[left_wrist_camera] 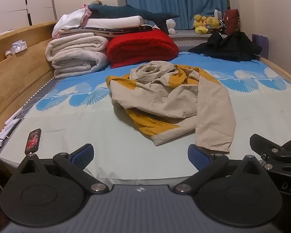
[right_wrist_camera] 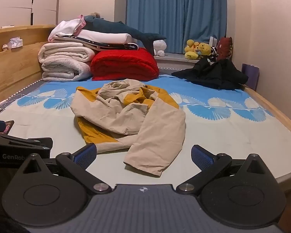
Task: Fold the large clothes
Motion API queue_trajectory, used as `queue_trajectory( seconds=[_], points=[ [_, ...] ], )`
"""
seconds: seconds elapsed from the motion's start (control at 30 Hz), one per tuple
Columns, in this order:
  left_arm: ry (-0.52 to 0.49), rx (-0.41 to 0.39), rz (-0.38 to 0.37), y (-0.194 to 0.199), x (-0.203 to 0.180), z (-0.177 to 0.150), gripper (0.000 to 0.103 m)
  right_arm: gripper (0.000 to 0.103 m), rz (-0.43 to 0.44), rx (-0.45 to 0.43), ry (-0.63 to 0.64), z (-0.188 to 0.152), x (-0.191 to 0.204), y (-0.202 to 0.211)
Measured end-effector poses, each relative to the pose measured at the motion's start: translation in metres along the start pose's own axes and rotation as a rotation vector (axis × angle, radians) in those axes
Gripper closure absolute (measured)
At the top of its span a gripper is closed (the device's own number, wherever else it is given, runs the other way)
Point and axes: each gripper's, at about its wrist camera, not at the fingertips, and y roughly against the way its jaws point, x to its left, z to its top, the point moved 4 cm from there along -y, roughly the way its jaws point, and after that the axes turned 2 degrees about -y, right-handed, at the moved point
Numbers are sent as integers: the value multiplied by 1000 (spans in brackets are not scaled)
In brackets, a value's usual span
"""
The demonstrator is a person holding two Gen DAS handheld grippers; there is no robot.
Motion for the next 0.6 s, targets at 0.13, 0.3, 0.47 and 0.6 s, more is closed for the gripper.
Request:
queue_trajectory(
  seconds=[0.13, 0.3, 0.47, 0.6],
  points=[
    [-6, 1, -2, -5, -4, 1, 0, 1, -1, -3, 0, 0, 0, 0],
    [-5, 1, -2, -4, -3, 2, 0, 1, -1, -3, -1, 0, 0, 1],
    [-10, -4, -4, 3, -2, 4, 0, 1, 1, -8, -1, 0, 0, 2],
    [-11, -5, -3, 4, -2, 4, 0, 1, 0, -8, -1, 0, 1, 2]
  ],
)
